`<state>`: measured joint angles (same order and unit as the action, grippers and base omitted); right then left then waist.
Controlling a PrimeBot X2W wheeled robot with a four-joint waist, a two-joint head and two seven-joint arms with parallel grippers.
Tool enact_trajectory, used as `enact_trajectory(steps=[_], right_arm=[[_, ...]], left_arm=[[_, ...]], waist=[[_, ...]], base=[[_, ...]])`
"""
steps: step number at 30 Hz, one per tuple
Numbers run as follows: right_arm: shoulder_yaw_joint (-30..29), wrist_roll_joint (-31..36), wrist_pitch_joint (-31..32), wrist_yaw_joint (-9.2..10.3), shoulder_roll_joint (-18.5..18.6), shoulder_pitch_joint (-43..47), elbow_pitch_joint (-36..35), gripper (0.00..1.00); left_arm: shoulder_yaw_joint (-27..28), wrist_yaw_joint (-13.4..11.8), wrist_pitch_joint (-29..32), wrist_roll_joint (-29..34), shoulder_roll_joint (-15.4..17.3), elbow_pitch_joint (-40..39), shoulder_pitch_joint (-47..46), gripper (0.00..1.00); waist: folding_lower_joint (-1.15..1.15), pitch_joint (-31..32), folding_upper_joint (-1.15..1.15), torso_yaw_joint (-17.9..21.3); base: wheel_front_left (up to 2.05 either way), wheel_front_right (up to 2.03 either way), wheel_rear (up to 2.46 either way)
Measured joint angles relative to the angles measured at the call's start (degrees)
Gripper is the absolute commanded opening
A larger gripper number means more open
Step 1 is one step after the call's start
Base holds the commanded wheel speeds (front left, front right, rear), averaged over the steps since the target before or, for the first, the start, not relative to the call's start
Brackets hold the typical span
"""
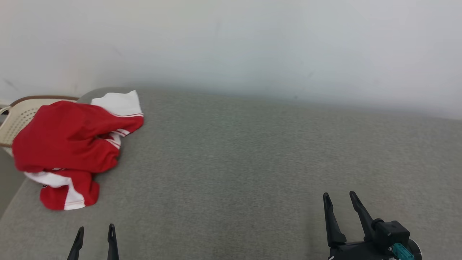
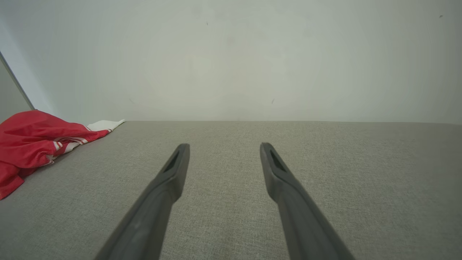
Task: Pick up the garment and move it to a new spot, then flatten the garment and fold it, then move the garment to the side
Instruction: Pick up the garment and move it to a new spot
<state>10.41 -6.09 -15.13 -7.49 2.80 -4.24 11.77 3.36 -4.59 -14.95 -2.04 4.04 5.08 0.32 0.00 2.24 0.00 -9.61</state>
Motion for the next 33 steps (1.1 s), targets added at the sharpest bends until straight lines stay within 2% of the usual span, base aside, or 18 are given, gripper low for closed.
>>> enact_trajectory(steps=[20, 27, 33], right_arm=[[0.86, -1.19, -0.01, 0.00, 0.00, 0.23, 0.34, 1.00], [1.38, -1.99, -0.01, 0.00, -0.02, 0.36, 0.37, 1.00], [1.66, -2.12, -0.01, 0.00, -0.01, 0.36, 0.41, 1.00]], left_arm=[[2.43, -0.56, 0.00, -0.05, 1.13, -0.42, 1.52, 1.00], [2.47, -0.75, 0.00, -0.04, 1.13, -0.83, 2.05, 1.00], [2.67, -0.82, 0.00, -0.04, 1.11, -0.77, 2.12, 1.00]], waist=[[0.00, 0.44, 0.00, -14.15], [0.00, 0.60, 0.00, -17.23], [0.00, 0.64, 0.00, -18.25]], base=[[0.00, 0.00, 0.00], [0.00, 0.00, 0.00], [0.00, 0.00, 0.00]])
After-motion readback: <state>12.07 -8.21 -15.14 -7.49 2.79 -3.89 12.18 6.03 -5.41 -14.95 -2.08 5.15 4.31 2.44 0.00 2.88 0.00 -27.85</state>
